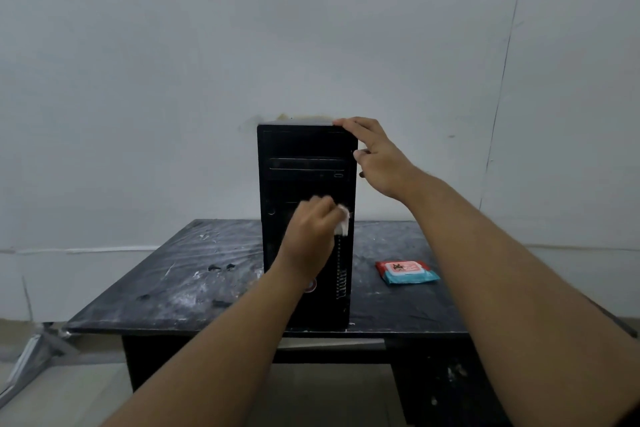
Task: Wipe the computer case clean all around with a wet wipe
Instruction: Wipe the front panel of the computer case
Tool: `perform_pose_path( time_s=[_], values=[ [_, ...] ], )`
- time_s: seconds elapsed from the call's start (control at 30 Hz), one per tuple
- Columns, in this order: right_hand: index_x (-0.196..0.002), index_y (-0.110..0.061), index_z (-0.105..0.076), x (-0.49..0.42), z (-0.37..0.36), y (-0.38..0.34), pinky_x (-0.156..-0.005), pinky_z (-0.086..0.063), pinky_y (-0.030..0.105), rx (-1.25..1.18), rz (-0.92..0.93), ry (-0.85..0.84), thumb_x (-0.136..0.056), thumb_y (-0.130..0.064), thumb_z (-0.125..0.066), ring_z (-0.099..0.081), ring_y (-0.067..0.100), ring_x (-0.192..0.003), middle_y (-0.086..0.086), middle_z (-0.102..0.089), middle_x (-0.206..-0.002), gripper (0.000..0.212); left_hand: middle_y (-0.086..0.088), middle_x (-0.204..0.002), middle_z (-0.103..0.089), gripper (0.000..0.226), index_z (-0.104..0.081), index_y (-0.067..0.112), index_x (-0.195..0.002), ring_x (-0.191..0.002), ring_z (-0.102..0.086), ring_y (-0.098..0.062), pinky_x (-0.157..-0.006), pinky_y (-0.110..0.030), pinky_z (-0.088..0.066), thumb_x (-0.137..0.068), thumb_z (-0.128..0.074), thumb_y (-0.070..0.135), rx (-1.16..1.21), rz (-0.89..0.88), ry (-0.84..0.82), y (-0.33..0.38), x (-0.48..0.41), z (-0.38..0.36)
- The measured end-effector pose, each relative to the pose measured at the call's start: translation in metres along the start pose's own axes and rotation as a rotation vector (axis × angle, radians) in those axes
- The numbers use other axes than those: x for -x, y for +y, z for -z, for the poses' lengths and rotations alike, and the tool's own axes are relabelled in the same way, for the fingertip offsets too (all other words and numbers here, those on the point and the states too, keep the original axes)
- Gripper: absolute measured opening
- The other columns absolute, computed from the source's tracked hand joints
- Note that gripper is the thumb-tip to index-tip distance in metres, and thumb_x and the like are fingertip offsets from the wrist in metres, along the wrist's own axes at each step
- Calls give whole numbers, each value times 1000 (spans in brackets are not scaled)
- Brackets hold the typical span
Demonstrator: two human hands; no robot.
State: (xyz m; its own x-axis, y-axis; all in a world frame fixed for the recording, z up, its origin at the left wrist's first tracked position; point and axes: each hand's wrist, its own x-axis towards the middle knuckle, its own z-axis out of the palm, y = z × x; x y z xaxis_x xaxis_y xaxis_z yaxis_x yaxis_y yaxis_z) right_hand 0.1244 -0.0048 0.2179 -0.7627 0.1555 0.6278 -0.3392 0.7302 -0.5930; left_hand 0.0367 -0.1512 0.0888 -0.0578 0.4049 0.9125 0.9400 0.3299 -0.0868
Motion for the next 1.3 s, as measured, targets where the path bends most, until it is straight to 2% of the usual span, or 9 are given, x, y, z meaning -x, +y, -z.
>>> perform_pose_path(
  time_s=[0.07, 0.2, 0.4, 0.5, 0.7, 0.83, 1.07, 1.2, 1.3],
  values=[
    [-150, -36, -55, 1, -2, -1, -83, -45, 6, -39, -13, 5, -99, 15, -36, -49, 4, -118, -19, -38, -146, 74, -4, -88, -64, 30, -77, 10, -96, -78, -58, -23, -70, -33, -41, -77, -80, -13, -8, -12, -56, 1, 20, -8],
    [-146, -36, -59, 1, -4, 0, -78, -46, 6, -111, -38, 10, -88, 22, -34, -52, 9, -123, -24, -41, -140, 85, -4, -87, -64, 24, -75, 11, -94, -77, -60, -25, -73, -36, -42, -80, -79, -8, -9, 14, -3, 3, -4, -1],
    [-146, -30, -61, -2, -3, 0, -87, -45, 14, -170, -44, 8, -79, 22, -30, -51, 11, -124, -21, -43, -142, 89, -5, -83, -59, 14, -69, 7, -84, -72, -54, -24, -64, -41, -42, -83, -77, -4, -9, 106, 207, 3, -89, 19],
    [-147, -32, -59, 0, -3, -1, -98, -45, 21, -135, -51, -2, -78, 20, -30, -50, 13, -131, -20, -41, -145, 91, -7, -84, -58, 9, -68, 6, -84, -73, -53, -25, -63, -44, -45, -90, -68, -1, -20, 52, 170, 4, -74, 14],
    [-145, -34, -59, 1, -4, -3, -87, -41, 17, -131, -67, -10, -77, 18, -30, -52, 12, -118, -20, -40, -144, 91, -5, -91, -64, 17, -76, 9, -94, -78, -59, -26, -70, -35, -41, -84, -73, -5, -22, 12, -31, 4, 15, -11],
    [-144, -36, -59, -1, -5, 0, -85, -41, 18, -129, -64, -13, -75, 17, -31, -54, 14, -115, -23, -41, -142, 92, -3, -85, -63, 18, -77, 11, -92, -74, -59, -26, -67, -37, -41, -83, -78, -4, -22, 2, 7, 2, 8, -6],
    [-145, -36, -59, -2, -7, 3, -103, -42, 13, -103, -46, 10, -73, 16, -36, -47, -1, -132, -21, -41, -142, 91, -5, -79, -65, 7, -81, 7, -94, -71, -55, -20, -61, -39, -45, -93, -75, 10, 31, 86, 216, 5, -70, 13],
    [-145, -36, -58, -2, -8, 4, -110, -44, 22, -87, -44, 9, -72, 15, -33, -47, 0, -131, -22, -40, -143, 93, -5, -79, -62, 5, -82, 6, -95, -69, -54, -20, -59, -40, -46, -90, -82, 6, 44, 66, 170, 7, -39, 2],
    [-147, -35, -56, -1, -8, 2, -100, -44, 12, -90, -49, 1, -74, 16, -32, -48, -4, -125, -21, -39, -144, 92, -2, -77, -58, 5, -81, 9, -90, -66, -50, -17, -60, -39, -45, -88, -86, 7, 65, 138, 128, 11, 0, -11]
  ],
)
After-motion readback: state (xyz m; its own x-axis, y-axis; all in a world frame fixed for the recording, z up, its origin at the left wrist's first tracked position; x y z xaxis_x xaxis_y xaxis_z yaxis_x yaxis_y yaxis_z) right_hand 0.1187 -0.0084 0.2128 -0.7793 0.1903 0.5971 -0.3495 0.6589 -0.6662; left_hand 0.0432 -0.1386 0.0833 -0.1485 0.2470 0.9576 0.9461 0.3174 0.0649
